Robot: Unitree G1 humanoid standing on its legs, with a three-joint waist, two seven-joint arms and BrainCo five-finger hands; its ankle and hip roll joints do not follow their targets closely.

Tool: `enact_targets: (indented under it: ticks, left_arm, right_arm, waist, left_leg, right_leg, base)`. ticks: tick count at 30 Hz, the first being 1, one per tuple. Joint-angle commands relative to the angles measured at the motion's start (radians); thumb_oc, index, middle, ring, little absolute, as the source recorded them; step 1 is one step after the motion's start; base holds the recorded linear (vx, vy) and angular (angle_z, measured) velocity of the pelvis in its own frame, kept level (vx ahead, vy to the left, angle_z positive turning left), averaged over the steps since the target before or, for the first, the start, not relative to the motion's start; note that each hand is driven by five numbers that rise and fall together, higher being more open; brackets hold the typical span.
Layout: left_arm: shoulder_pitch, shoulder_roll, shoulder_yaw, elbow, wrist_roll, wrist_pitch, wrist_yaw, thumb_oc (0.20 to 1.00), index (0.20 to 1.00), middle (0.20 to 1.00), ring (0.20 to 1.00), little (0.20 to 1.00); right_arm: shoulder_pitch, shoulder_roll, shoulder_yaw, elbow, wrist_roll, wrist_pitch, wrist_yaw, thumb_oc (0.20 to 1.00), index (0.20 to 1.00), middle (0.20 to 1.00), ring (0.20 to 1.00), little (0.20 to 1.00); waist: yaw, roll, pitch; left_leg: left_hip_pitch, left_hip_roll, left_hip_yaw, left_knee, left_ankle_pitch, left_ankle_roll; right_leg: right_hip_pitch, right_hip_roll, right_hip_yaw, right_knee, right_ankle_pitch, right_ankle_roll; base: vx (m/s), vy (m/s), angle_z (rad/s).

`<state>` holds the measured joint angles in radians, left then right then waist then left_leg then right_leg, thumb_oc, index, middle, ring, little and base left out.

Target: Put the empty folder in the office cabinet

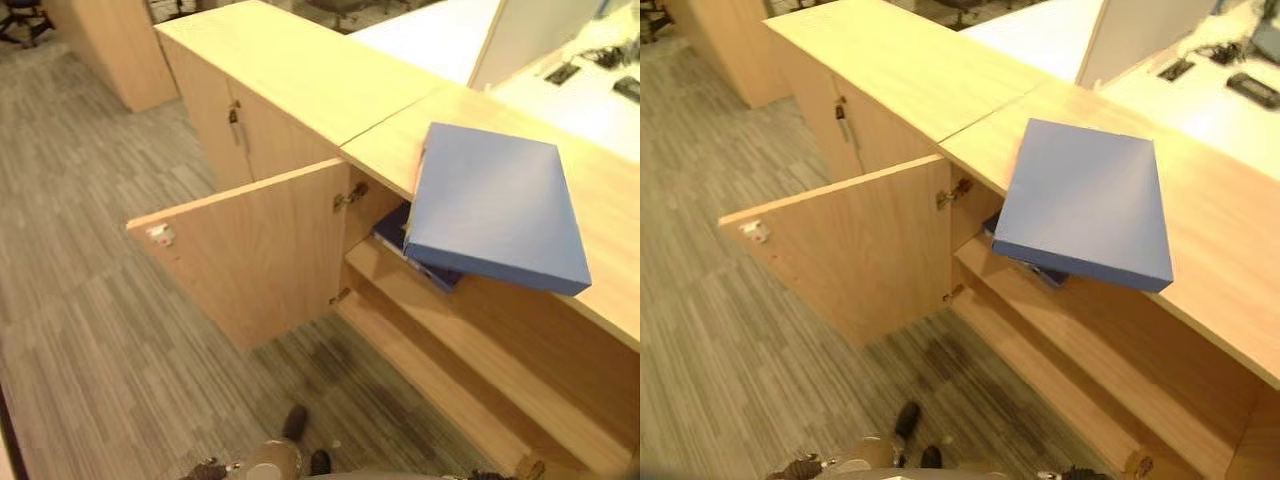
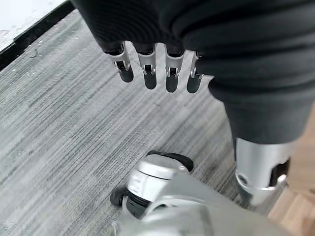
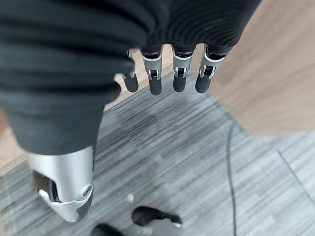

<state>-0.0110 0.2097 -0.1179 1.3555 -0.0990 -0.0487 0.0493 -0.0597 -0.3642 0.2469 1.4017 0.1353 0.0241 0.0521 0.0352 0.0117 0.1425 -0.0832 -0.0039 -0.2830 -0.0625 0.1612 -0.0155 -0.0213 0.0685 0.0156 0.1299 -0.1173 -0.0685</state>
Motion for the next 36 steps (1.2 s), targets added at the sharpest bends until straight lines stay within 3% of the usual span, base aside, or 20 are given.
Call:
enact_targets:
  ticks: [1, 9, 11, 13, 14, 16, 18, 20, 23, 25, 30, 36]
  left_arm:
    - [-0.013, 0.091, -0.021, -0.022, 0.031, -0.012, 0.008, 1.000, 1.000, 1.000, 1.000, 1.000]
    - [-0.038, 0.104, -0.044, -0.057, 0.037, -0.027, -0.002, 1.000, 1.000, 1.000, 1.000, 1.000]
    - [-0.051, 0.111, -0.056, -0.079, 0.048, -0.031, -0.007, 1.000, 1.000, 1.000, 1.000, 1.000]
    - [-0.064, 0.117, -0.068, -0.108, 0.054, -0.031, -0.005, 1.000, 1.000, 1.000, 1.000, 1.000]
    - [-0.076, 0.124, -0.076, -0.146, 0.054, -0.030, -0.007, 1.000, 1.000, 1.000, 1.000, 1.000]
    - [-0.089, 0.128, -0.090, -0.195, 0.049, -0.032, -0.012, 1.000, 1.000, 1.000, 1.000, 1.000]
    - [-0.091, 0.133, -0.107, -0.245, 0.049, -0.033, -0.017, 1.000, 1.000, 1.000, 1.000, 1.000]
    - [-0.083, 0.137, -0.119, -0.284, 0.048, -0.035, -0.023, 1.000, 1.000, 1.000, 1.000, 1.000]
    - [-0.077, 0.144, -0.149, -0.335, 0.065, -0.037, -0.040, 1.000, 1.000, 1.000, 1.000, 1.000]
    - [-0.066, 0.147, -0.170, -0.375, 0.076, -0.039, -0.055, 1.000, 1.000, 1.000, 1.000, 1.000]
    - [-0.017, 0.175, -0.178, -0.539, 0.076, -0.039, -0.074, 1.000, 1.000, 1.000, 1.000, 1.000]
    - [0.061, 0.174, -0.112, -0.717, -0.018, -0.033, -0.076, 1.000, 1.000, 1.000, 1.000, 1.000]
  right_arm:
    - [-0.003, 0.061, 0.024, -0.017, 0.002, -0.003, 0.010, 1.000, 1.000, 1.000, 1.000, 1.000]
    - [-0.052, 0.072, 0.040, -0.090, 0.018, -0.007, 0.012, 1.000, 1.000, 1.000, 1.000, 1.000]
    - [-0.060, 0.079, 0.046, -0.110, 0.005, -0.007, 0.011, 1.000, 1.000, 1.000, 1.000, 1.000]
    - [-0.065, 0.085, 0.053, -0.123, -0.003, -0.008, 0.008, 1.000, 1.000, 1.000, 1.000, 1.000]
    - [-0.073, 0.089, 0.065, -0.136, -0.014, -0.008, 0.005, 1.000, 1.000, 1.000, 1.000, 1.000]
    - [-0.084, 0.093, 0.069, -0.141, -0.019, -0.007, -0.002, 1.000, 1.000, 1.000, 1.000, 1.000]
    - [-0.086, 0.095, 0.070, -0.134, -0.031, -0.004, -0.002, 1.000, 1.000, 1.000, 1.000, 1.000]
    - [-0.081, 0.095, 0.068, -0.122, -0.045, -0.002, 0.002, 1.000, 1.000, 1.000, 1.000, 1.000]
    - [-0.068, 0.096, 0.056, -0.105, -0.044, 0.002, 0.002, 1.000, 1.000, 1.000, 1.000, 1.000]
    - [-0.062, 0.095, 0.050, -0.102, -0.036, 0.002, -0.001, 1.000, 1.000, 1.000, 1.000, 1.000]
    - [-0.053, 0.088, 0.042, -0.121, -0.024, 0.003, -0.006, 1.000, 1.000, 1.000, 1.000, 1.000]
    - [-0.040, 0.090, 0.027, -0.140, -0.008, 0.001, -0.011, 1.000, 1.000, 1.000, 1.000, 1.000]
  waist:
    - [0.048, -0.087, -0.009]
    - [0.031, -0.078, -0.008]
    - [0.023, -0.074, -0.001]
    - [0.024, -0.073, 0.002]
    - [0.030, -0.068, 0.008]
    - [0.049, -0.060, 0.012]
    - [0.065, -0.055, 0.015]
    - [0.075, -0.059, 0.010]
    - [0.076, -0.092, -0.011]
    - [0.067, -0.104, -0.024]
    - [0.058, -0.099, -0.031]
    - [0.065, -0.091, -0.041]
  left_leg:
    - [-0.041, -0.035, 0.031, 0.040, -0.086, -0.016]
    - [-0.009, -0.071, 0.148, 0.014, -0.115, 0.030]
    - [0.015, -0.064, 0.205, -0.006, -0.121, 0.026]
    - [0.028, -0.051, 0.251, -0.009, -0.131, 0.021]
    - [0.040, -0.031, 0.289, -0.012, -0.138, 0.015]
    - [0.036, -0.005, 0.340, -0.007, -0.139, 0.008]
    - [0.041, 0.018, 0.384, -0.005, -0.149, 0.003]
    - [0.046, 0.021, 0.403, -0.005, -0.152, 0.003]
    - [0.059, -0.005, 0.419, -0.015, -0.161, 0.006]
    - [0.070, -0.009, 0.422, -0.020, -0.165, 0.003]
    - [0.091, 0.011, 0.432, -0.025, -0.170, -0.008]
    - [0.111, 0.045, 0.428, -0.025, -0.170, -0.030]
  right_leg:
    - [0.026, -0.132, 0.104, -0.184, 0.164, 0.195]
    - [-0.066, -0.186, 0.165, -0.167, 0.221, 0.255]
    - [-0.087, -0.211, 0.089, -0.166, 0.237, 0.256]
    - [-0.101, -0.239, -0.029, -0.156, 0.246, 0.251]
    - [-0.103, -0.264, -0.149, -0.132, 0.241, 0.250]
    - [-0.083, -0.314, -0.298, -0.106, 0.226, 0.246]
    - [-0.038, -0.368, -0.379, -0.070, 0.217, 0.248]
    - [-0.022, -0.404, -0.366, -0.031, 0.238, 0.258]
    - [0.002, -0.386, -0.332, -0.095, 0.246, 0.272]
    - [0.014, -0.345, -0.316, -0.153, 0.248, 0.278]
    - [0.026, -0.302, -0.335, -0.207, 0.261, 0.279]
    - [0.065, -0.273, -0.350, -0.217, 0.218, 0.267]
  base:
    - [-0.04, 0.251, -0.17]
    - [-0.06, 0.225, -0.70]
    - [-0.05, 0.153, -0.94]
    - [-0.02, 0.075, -1.39]
    - [-0.08, 0.020, -1.27]
    - [-0.12, -0.015, -0.82]
    - [-0.12, -0.023, -0.87]
    - [-0.03, 0.008, -0.80]
    - [0.08, -0.019, -0.38]
    - [0.09, -0.112, -0.11]
    - [0.06, -0.083, -0.23]
    - [0.06, -0.084, -0.01]
